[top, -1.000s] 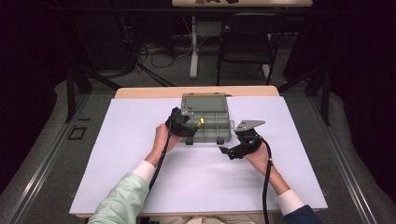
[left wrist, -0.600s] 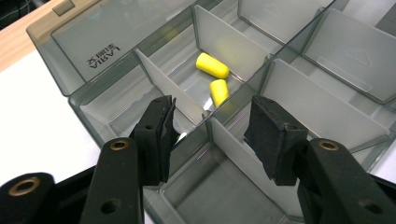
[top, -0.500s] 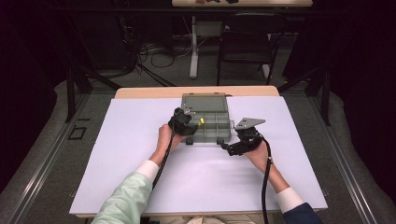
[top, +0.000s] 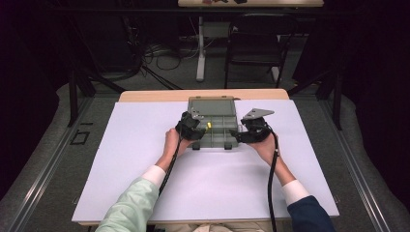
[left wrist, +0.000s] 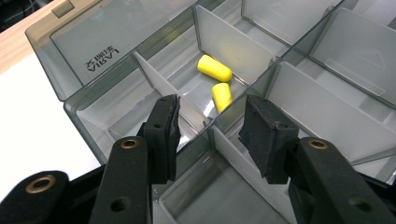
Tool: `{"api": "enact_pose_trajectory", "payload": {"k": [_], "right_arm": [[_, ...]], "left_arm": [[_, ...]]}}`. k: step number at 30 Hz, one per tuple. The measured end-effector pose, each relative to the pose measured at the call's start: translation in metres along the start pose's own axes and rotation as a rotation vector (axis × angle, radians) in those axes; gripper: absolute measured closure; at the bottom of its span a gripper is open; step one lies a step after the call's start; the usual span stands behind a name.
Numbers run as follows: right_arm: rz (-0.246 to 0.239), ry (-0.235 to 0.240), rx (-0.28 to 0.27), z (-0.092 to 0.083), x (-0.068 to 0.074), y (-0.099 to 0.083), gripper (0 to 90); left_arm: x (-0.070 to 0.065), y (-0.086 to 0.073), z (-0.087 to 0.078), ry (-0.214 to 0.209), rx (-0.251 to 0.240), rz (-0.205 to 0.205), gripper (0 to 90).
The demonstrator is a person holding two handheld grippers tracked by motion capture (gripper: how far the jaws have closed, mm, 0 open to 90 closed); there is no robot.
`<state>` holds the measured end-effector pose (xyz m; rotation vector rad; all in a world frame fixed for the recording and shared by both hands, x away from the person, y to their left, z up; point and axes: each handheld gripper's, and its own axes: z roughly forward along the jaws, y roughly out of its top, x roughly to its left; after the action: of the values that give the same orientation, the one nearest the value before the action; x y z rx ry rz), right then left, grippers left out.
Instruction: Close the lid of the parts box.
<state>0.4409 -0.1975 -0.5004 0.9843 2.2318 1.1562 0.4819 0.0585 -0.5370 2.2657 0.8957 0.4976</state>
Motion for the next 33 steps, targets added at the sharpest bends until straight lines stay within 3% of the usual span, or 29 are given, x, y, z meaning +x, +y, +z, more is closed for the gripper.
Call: {"api": "enact_pose_trajectory", "payload": {"k": [8, 13, 20, 25, 33], "right_arm": [[0.028, -0.107, -0.007, 0.015, -0.017, 0.01, 71.9], [0.033, -0.128, 0.012, 0.026, -0.029, 0.014, 83.4], [0.016, -0.17, 0.037, 0.044, -0.042, 0.019, 89.9], [0.042, -0.205, 0.065, 0.059, -0.053, 0.019, 90.0], [0.079, -0.197, 0.147, 0.087, -0.067, 0.009, 90.0]], "left_arm": [[0.001, -0.001, 0.0, -0.006, -0.005, -0.003, 56.7], [0.001, -0.001, 0.0, -0.009, -0.006, -0.001, 56.9], [0.002, -0.002, 0.0, -0.015, -0.016, -0.008, 57.0], [0.003, -0.002, 0.0, -0.023, -0.017, -0.011, 57.0], [0.004, -0.003, 0.0, -0.026, -0.021, -0.012, 57.1]]}}
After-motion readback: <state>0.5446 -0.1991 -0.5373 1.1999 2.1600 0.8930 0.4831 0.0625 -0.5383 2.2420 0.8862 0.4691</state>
